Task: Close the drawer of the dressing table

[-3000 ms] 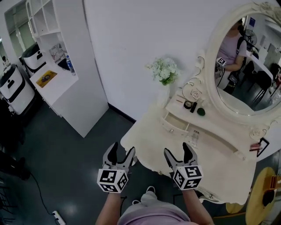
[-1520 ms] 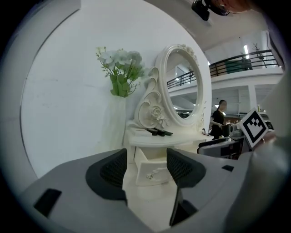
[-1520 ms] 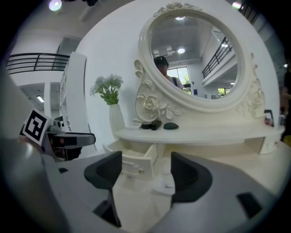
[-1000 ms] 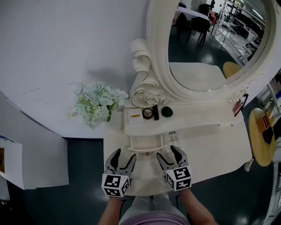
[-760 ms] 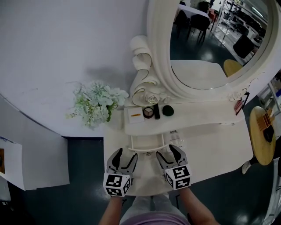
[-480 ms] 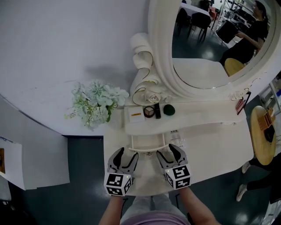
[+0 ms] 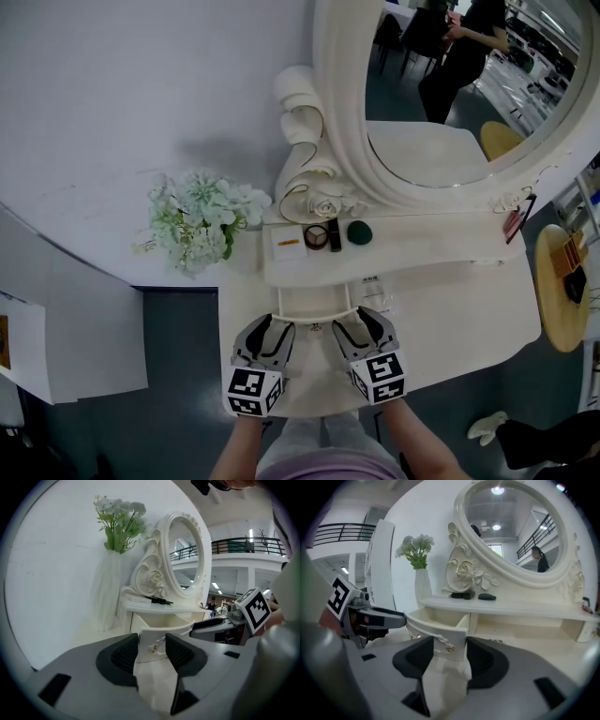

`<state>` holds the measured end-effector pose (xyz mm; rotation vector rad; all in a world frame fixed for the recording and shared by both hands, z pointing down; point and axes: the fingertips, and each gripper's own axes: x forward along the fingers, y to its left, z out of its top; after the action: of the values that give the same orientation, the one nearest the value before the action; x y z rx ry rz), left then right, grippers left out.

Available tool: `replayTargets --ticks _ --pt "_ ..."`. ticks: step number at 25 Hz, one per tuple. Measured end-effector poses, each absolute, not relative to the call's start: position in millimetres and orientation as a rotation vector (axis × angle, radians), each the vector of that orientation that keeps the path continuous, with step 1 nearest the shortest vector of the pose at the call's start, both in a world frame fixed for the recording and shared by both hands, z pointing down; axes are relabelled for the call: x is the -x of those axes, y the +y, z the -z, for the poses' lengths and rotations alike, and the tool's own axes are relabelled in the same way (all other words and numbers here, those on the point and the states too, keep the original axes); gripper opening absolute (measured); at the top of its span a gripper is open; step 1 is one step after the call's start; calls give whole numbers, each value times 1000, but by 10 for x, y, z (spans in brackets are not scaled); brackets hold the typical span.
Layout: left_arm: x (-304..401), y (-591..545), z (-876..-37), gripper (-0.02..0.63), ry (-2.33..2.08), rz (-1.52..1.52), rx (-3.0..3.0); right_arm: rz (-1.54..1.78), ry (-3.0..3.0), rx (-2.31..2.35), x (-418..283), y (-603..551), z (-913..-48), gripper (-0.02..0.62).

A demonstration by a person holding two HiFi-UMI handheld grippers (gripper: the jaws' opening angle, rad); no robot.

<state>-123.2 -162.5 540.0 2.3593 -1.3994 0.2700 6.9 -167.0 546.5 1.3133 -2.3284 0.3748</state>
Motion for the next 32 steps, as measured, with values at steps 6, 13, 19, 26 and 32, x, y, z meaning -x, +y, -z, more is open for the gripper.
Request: replayTargets --ticks 6,13,19,26,32 --pt "1224 -1629 -5404 183 -1400 -273 -2359 -365 -2325 -1312 -70 -1674 -5472 225" --pt "1223 -1677 -5406 179 -1410 -287 -2350 -367 -2321 -1309 -70 -1733 -5473 225" --pt "1231 -1752 -5413 179 -1422 -296 -2341 -368 -2325 -1311 -62 -1802 -5481 224" --pt "1231 -1839 -5406 179 -1439 -302 -2332 -368 -2329 -1307 -60 -1896 -5470 224" --pt "1238 -1921 -5409 179 -1444 -308 -2326 -372 -2331 -1304 -55 -1969 -5477 224"
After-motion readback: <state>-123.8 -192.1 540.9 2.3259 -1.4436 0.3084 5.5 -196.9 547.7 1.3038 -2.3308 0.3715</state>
